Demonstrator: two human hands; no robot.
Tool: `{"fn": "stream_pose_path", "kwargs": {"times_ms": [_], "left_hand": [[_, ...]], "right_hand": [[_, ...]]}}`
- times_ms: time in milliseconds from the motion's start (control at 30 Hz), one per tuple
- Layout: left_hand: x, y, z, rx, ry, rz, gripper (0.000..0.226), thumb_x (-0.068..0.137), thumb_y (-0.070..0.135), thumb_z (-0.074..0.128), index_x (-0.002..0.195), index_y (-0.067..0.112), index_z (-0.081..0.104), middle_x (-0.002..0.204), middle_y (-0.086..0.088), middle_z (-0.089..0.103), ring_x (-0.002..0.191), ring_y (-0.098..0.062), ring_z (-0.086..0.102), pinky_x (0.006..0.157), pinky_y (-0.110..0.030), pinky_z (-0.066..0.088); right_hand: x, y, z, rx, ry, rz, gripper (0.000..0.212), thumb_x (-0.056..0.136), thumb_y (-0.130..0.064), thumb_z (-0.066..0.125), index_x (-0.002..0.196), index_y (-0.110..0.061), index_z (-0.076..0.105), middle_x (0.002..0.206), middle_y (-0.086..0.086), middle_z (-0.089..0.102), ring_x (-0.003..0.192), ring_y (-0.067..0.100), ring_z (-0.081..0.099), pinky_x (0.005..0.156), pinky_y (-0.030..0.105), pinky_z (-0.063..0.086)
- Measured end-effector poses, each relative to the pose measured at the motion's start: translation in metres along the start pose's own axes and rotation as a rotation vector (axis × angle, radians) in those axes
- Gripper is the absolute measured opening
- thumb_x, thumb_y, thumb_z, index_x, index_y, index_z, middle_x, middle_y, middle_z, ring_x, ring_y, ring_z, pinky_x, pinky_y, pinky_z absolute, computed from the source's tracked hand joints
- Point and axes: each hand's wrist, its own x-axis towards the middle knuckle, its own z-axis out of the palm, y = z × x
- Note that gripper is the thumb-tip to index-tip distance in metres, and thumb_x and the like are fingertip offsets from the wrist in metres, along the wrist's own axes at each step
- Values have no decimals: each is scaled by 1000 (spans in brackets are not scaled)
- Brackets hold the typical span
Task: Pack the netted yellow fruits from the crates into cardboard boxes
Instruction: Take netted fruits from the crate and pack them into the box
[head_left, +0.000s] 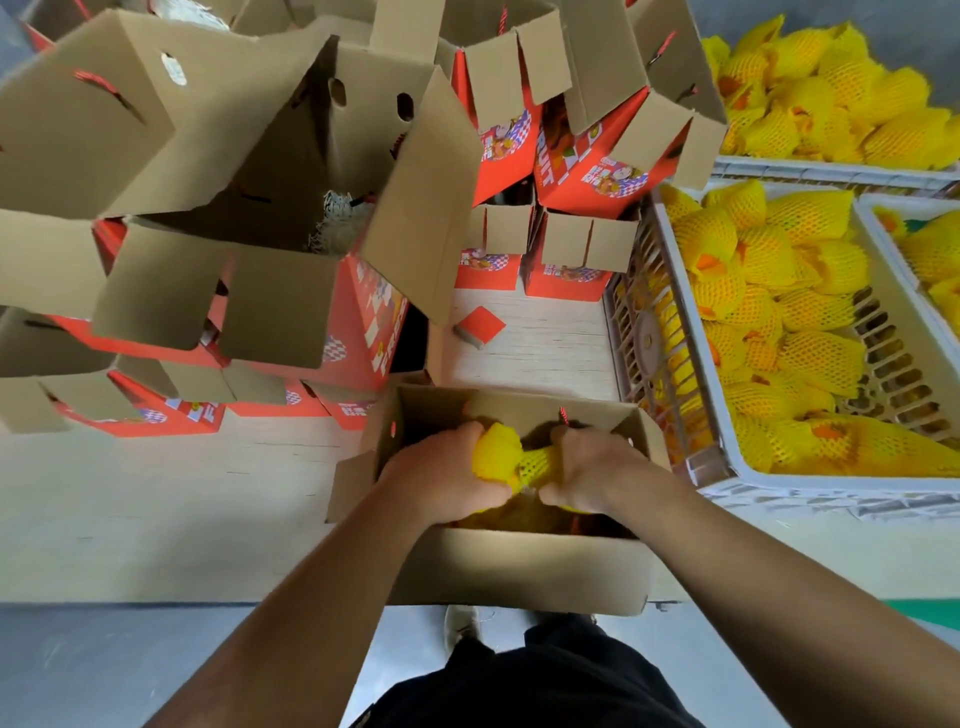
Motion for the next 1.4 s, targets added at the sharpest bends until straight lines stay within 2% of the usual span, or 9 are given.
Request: {"fn": "stream_pose_path", "kwargs": {"times_ms": [100,267,400,533,600,700,800,1233,1400], "left_hand": [[6,7,1,108,-104,1,76,79,68,70,141,29,48,128,4,61,114,-23,60,100,-45,52],[16,22,15,295,-348,-1,64,94,69,42,139,26,56,139,-5,58,127,-30,55,112,-47,41],[26,22,20,328,-466,-62,64,103,32,47,163,33,24,167,-10,30,143,-35,42,117,-42,37],[22,24,22,392,-386,-57,68,100,-1,45,158,33,34,169,-19,5,135,-42,50,111,-43,44],[20,26,25,417,-248,-21,56,99,2,48,149,25,41,158,-19,29,129,-41,53,106,-43,45],[22,25,29,358,-194,22,34,100,23,57,133,18,49,126,-13,61,114,-33,60,93,-38,49],[24,22,31,244,-244,-8,31,100,40,63,119,15,63,116,-10,66,108,-28,62,92,-35,51],[52,47,53,412,-281,-175,27,103,9,53,125,4,68,128,-17,67,119,-33,63,103,-39,47],[50,67,43,284,-123,-11,21,104,24,54,116,14,67,115,-8,69,109,-26,66,99,-40,52]], "right_hand": [[-8,7,2,-60,97,-65,62,81,-50,70,135,-25,50,125,5,58,114,31,62,92,41,54],[-3,14,1,-37,-324,-57,48,87,-51,64,128,-26,61,119,1,64,110,22,62,98,36,53],[9,3,17,-132,-250,-96,43,102,-29,53,141,-12,52,140,13,59,127,30,58,103,33,48],[8,11,19,-200,-272,-70,53,99,-45,50,147,-25,44,154,12,35,144,37,32,115,47,34],[7,14,18,-219,-220,-52,54,99,-37,57,149,-23,43,159,12,23,149,38,23,121,50,27],[10,12,24,-114,-229,-75,43,102,-10,55,144,-9,45,147,14,51,134,30,51,106,32,41],[10,6,38,-50,-294,-69,36,109,-13,40,141,-2,52,146,17,54,133,31,52,109,33,37],[-5,13,35,108,-281,-125,25,104,-17,53,125,-9,64,117,13,66,99,26,59,82,30,41],[-26,37,12,340,143,-299,21,98,-23,57,116,-17,65,106,8,70,100,25,65,86,33,51]]}}
